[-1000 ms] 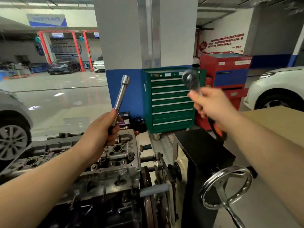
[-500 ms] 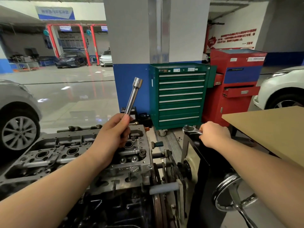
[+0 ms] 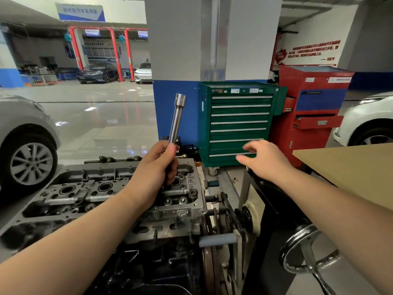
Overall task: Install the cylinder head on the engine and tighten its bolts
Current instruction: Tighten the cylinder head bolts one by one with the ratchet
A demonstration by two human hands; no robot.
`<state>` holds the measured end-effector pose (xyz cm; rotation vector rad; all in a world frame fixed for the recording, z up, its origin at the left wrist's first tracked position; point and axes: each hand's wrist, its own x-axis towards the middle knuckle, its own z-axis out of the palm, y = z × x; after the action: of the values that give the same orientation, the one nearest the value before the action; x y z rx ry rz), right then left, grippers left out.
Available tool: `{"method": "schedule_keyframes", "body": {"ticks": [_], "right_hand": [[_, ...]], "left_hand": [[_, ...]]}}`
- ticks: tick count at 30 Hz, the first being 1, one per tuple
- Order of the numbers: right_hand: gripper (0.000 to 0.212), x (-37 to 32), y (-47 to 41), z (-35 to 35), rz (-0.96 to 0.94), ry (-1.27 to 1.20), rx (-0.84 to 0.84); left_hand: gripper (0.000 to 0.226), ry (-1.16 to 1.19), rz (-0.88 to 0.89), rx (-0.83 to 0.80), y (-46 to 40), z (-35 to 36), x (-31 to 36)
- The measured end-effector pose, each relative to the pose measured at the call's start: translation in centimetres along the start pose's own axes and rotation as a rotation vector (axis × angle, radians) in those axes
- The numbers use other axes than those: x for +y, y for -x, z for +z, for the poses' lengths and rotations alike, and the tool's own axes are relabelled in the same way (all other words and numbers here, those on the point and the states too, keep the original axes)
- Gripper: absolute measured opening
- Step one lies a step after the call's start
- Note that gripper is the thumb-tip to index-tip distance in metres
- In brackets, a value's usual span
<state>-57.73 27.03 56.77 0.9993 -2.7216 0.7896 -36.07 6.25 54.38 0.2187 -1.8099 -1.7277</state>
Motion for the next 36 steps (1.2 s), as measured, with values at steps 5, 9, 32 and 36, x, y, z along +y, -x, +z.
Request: {"method": "schedule_keyframes", "body": {"ticks": [5, 9, 32, 36], "right_hand": [[0.050, -13.0, 1.8, -1.6, -0.276, -0.651, -0.206], [0.008, -16.4, 3.1, -1.2, -0.333, -0.644, -0.144], [0.017, -13.9, 5.9, -1.1, -0.328, -0.524, -0.053], [0.015, -14.4, 6.6, -1.2, -0.290, -0.549, -0.044]], "left_hand": [[0.019, 0.005, 0.098, -0.087, 0.8, 0.7, 0.7], [0.024, -0.140, 0.154, -0.140, 1.6, 1.0, 1.3], [0.083, -1.013, 0.149, -0.592, 0.3, -3.2, -0.1], [0.079, -0.965, 0.120, -0.587, 0.2, -3.3, -0.3]]}}
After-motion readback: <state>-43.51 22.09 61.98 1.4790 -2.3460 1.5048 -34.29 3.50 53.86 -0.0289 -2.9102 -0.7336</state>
